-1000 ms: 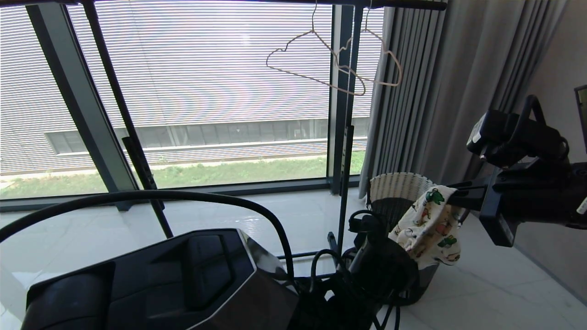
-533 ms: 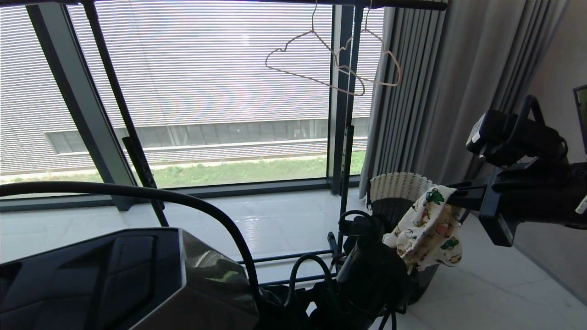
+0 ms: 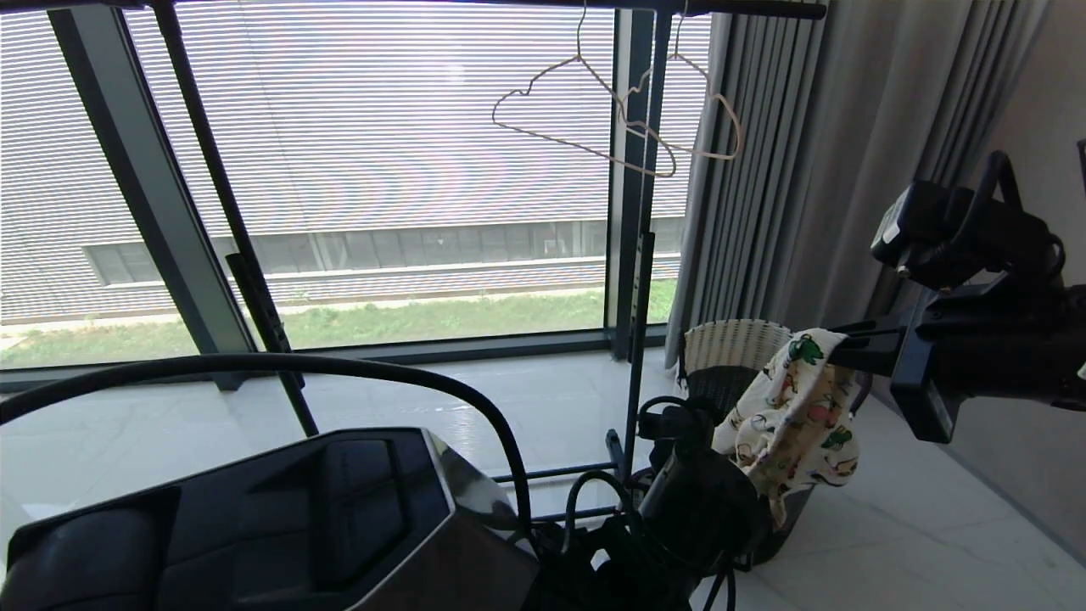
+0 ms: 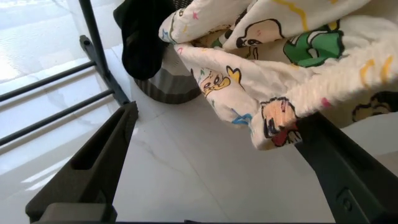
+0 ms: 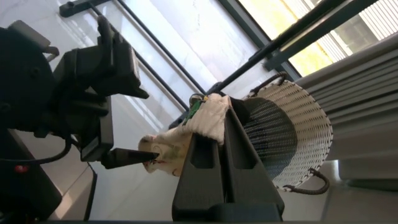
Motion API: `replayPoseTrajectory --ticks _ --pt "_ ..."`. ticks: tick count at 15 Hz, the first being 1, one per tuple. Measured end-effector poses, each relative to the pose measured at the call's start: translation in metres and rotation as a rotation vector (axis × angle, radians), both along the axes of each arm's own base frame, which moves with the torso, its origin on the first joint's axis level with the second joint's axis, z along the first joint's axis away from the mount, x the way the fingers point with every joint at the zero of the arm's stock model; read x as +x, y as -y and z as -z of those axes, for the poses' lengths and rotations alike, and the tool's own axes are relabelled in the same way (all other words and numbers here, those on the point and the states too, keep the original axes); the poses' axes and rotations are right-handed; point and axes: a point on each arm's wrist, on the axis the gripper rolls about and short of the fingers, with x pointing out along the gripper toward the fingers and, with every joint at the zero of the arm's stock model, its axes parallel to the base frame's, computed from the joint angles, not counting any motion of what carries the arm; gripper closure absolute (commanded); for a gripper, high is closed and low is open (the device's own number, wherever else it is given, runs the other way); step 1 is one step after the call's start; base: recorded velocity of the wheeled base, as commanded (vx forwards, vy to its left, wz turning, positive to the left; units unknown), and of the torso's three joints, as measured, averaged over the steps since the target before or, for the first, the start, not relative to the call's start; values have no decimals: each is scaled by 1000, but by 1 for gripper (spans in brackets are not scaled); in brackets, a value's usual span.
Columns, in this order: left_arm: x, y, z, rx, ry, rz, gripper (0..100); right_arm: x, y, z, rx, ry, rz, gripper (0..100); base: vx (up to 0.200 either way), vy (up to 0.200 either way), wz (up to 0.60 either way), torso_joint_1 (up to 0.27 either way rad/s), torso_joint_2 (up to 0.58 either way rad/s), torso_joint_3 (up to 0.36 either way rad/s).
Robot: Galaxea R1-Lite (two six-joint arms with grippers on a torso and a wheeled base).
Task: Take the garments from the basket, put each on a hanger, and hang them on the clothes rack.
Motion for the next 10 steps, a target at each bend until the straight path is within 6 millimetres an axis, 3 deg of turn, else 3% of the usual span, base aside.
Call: replayPoseTrajectory --ticks 3,4,6,10 --pt "25 10 20 2 3 -32 0 -2 -1 -1 0 0 -9 100 0 0 0 0 0 0" --pt "34 7 27 11 -3 -50 100 -3 -1 -1 0 1 -13 100 0 0 0 0 0 0" --pt "43 1 39 33 -18 -75 100 -4 -2 -1 1 2 -19 100 0 0 0 0 0 0" --pt "37 -13 49 94 -27 -122 100 -2 -4 2 -3 -13 -17 100 0 0 0 0 0 0"
